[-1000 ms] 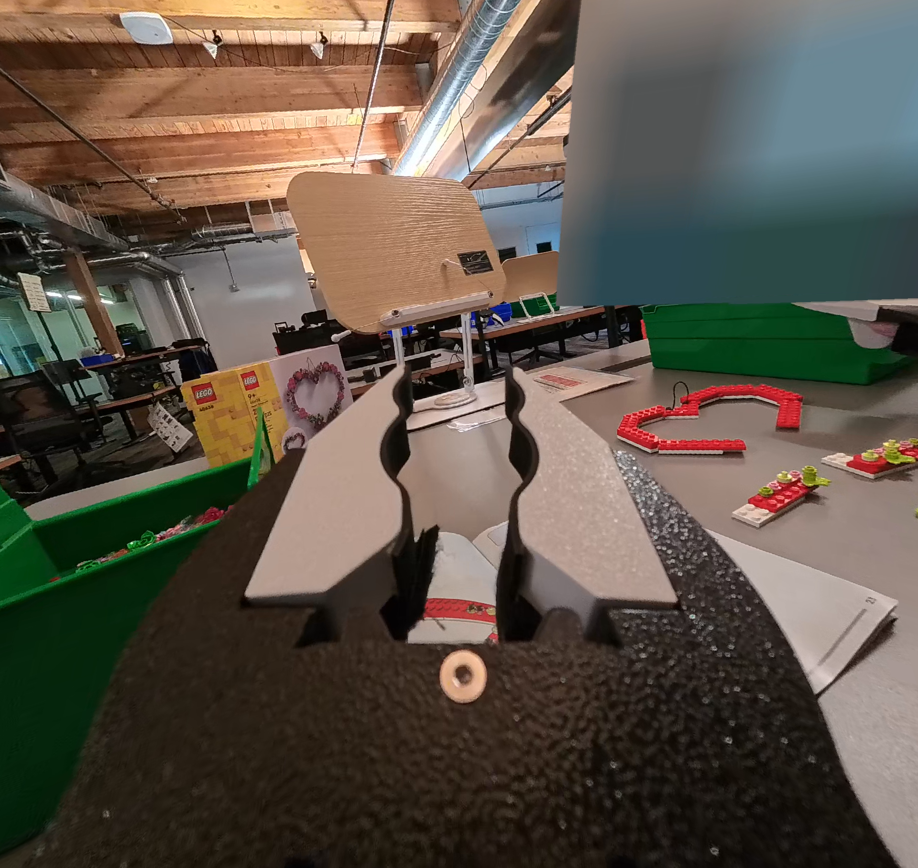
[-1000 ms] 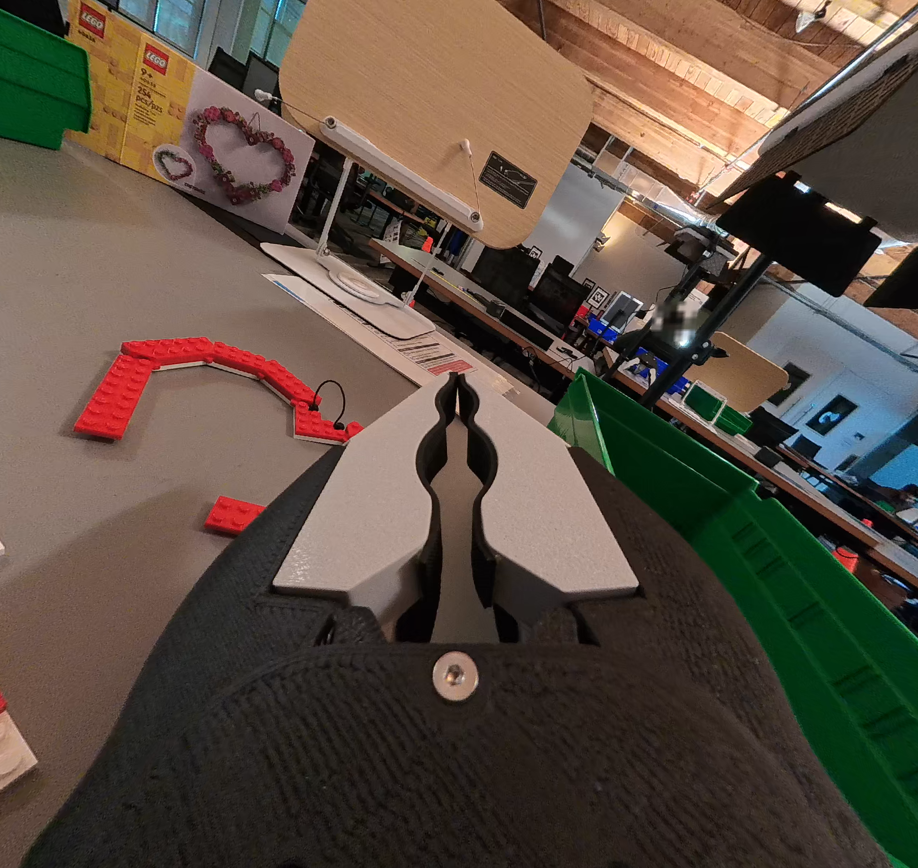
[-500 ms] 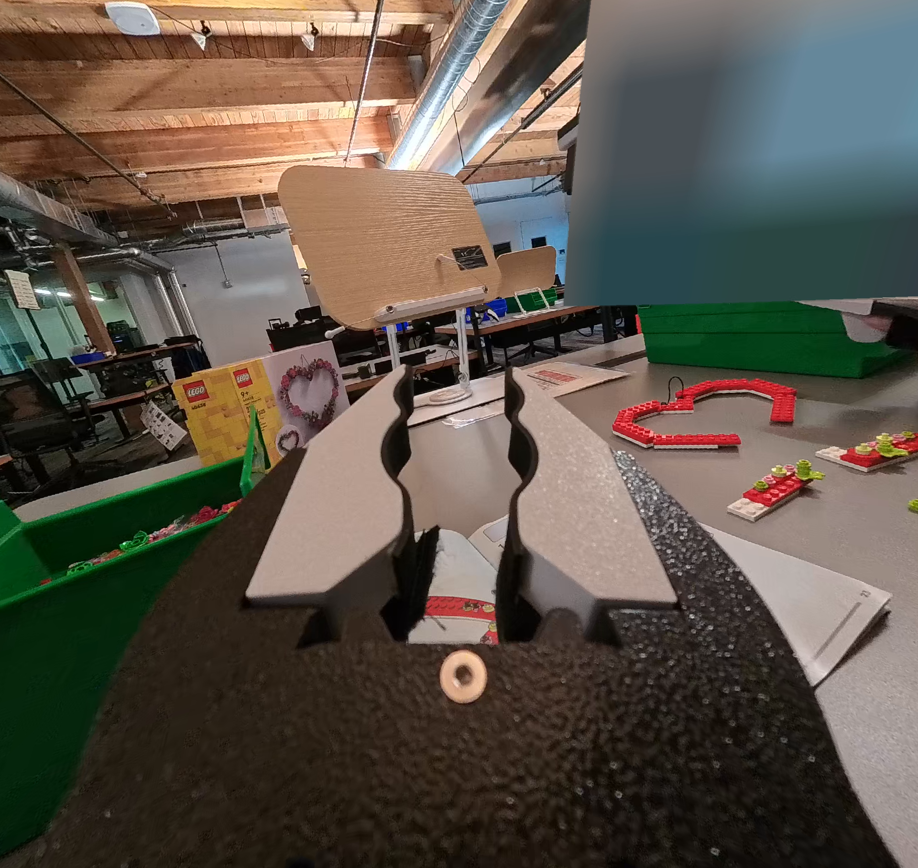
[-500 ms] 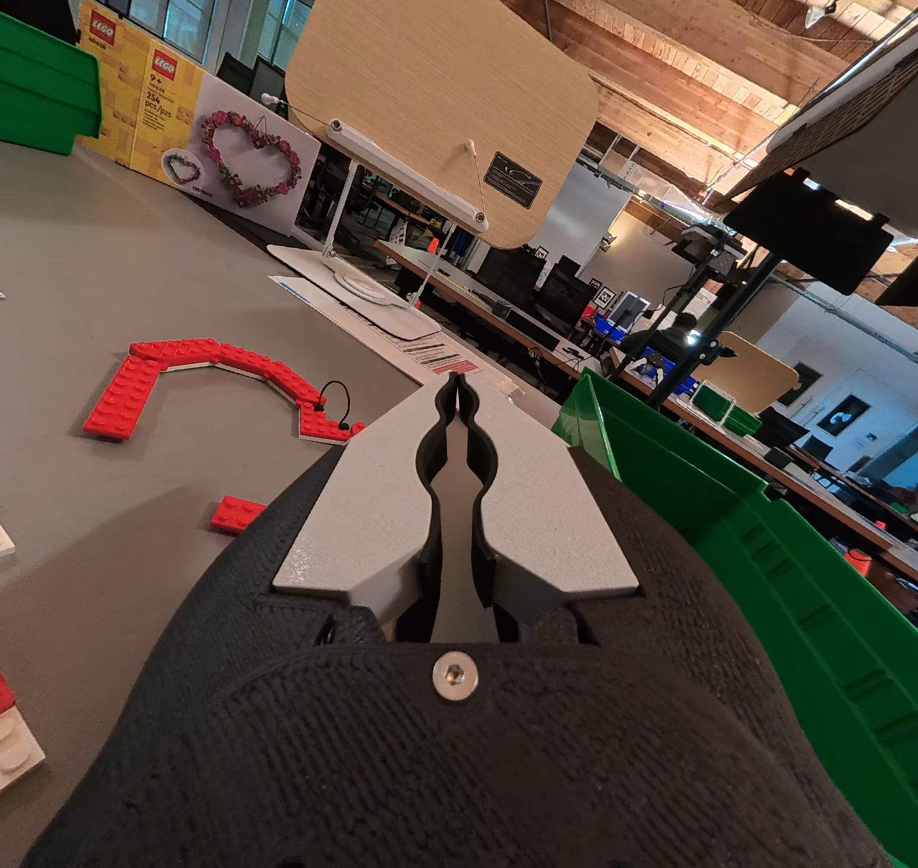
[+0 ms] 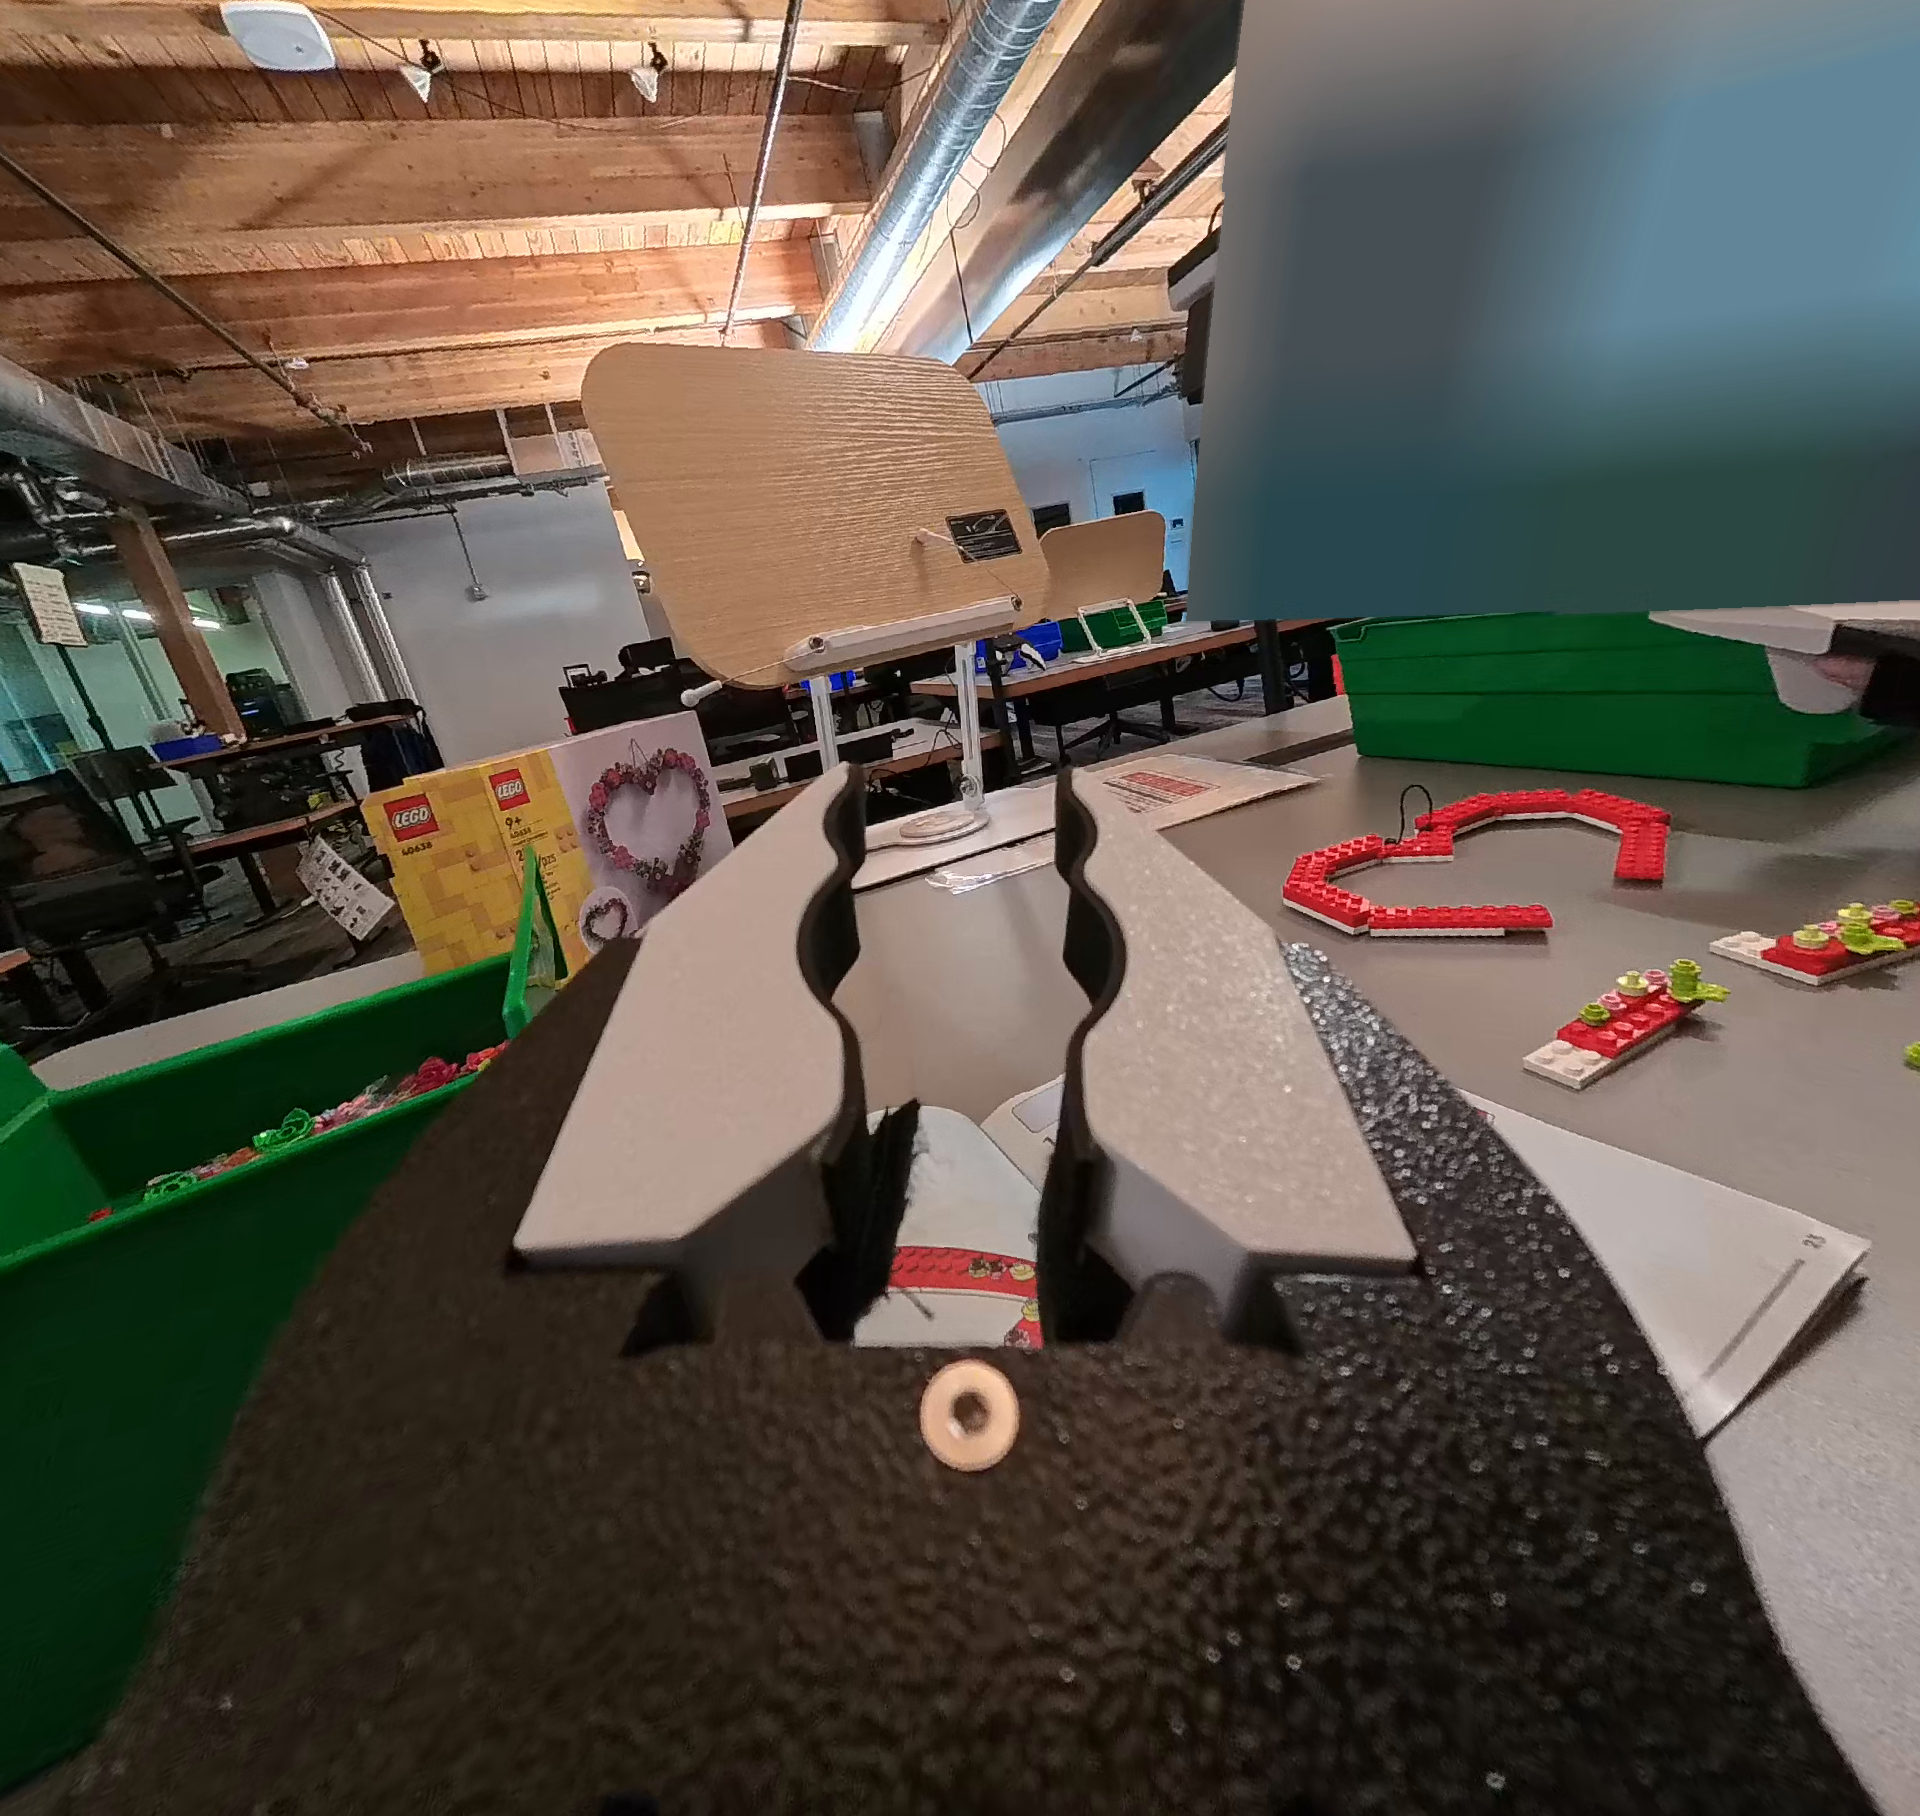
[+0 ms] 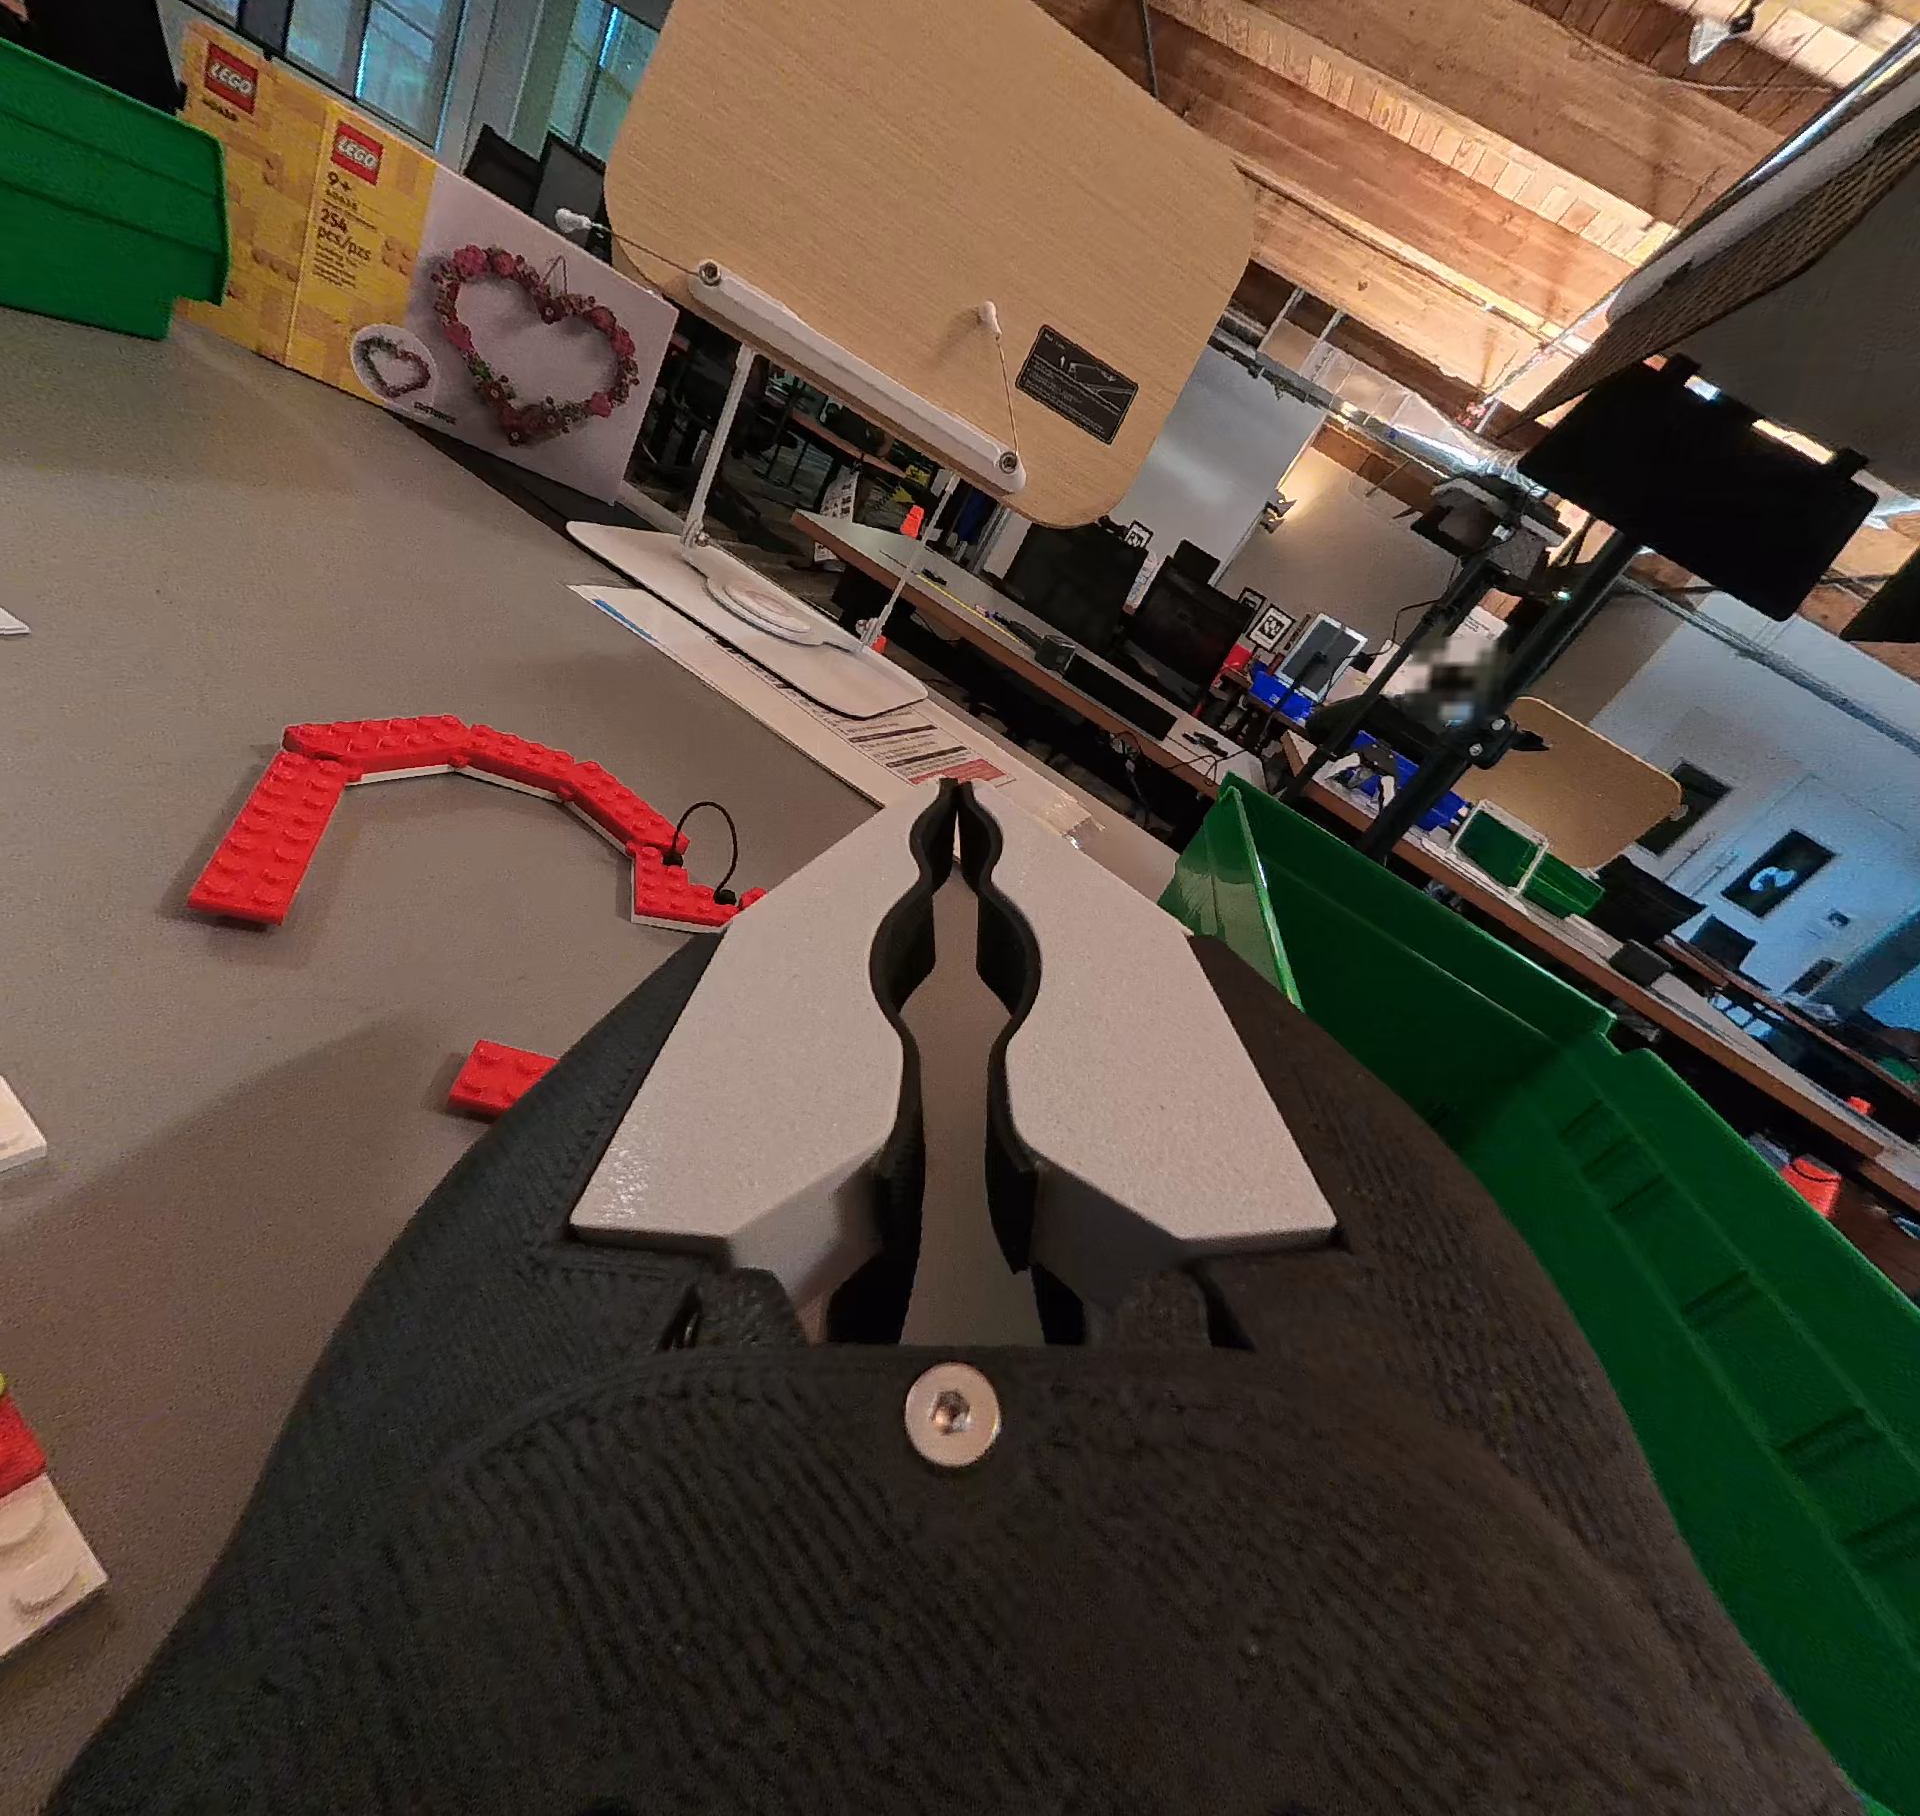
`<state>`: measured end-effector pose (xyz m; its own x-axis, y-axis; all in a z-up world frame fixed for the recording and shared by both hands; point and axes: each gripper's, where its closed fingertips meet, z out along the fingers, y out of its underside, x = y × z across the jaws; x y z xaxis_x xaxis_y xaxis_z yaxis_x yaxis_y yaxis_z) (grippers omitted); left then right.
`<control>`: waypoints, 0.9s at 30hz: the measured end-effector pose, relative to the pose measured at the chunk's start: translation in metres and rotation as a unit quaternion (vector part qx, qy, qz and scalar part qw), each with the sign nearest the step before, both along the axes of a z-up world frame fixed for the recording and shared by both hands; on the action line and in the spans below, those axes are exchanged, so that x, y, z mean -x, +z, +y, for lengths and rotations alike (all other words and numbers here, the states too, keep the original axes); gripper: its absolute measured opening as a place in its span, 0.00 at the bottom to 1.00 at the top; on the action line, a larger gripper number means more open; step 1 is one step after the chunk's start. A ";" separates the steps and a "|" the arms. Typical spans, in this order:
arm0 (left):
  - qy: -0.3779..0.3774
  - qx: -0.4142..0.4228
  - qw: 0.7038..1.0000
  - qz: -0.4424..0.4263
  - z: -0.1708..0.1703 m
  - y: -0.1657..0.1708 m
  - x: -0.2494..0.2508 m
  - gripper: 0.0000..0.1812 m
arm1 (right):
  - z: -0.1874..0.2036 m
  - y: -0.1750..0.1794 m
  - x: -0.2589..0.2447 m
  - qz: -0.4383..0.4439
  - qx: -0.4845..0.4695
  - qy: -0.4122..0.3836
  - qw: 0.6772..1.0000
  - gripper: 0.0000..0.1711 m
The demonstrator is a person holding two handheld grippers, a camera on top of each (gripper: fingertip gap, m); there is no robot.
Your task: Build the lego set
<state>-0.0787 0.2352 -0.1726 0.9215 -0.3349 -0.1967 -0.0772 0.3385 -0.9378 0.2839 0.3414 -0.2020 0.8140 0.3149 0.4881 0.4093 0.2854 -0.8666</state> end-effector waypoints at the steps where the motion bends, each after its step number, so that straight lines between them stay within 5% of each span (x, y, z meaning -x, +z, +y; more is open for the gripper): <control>1: 0.000 0.000 1.000 0.001 0.000 0.000 0.000 0.19 | 0.000 0.000 0.000 0.000 0.000 0.001 1.000 0.00; 14: 0.015 -0.010 1.000 0.016 -0.001 0.001 -0.001 0.19 | -0.017 0.011 0.001 0.016 -0.030 0.025 0.999 0.12; 27: 0.019 -0.012 0.999 0.023 -0.001 0.001 -0.002 0.19 | -0.016 0.009 -0.001 0.037 -0.019 0.031 0.999 0.13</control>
<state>-0.0764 0.2341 -0.1715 0.9232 -0.2946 -0.2469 -0.1332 0.3574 -0.9244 0.2851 0.3251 -0.1927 0.8279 0.3483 0.4397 0.3246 0.3418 -0.8819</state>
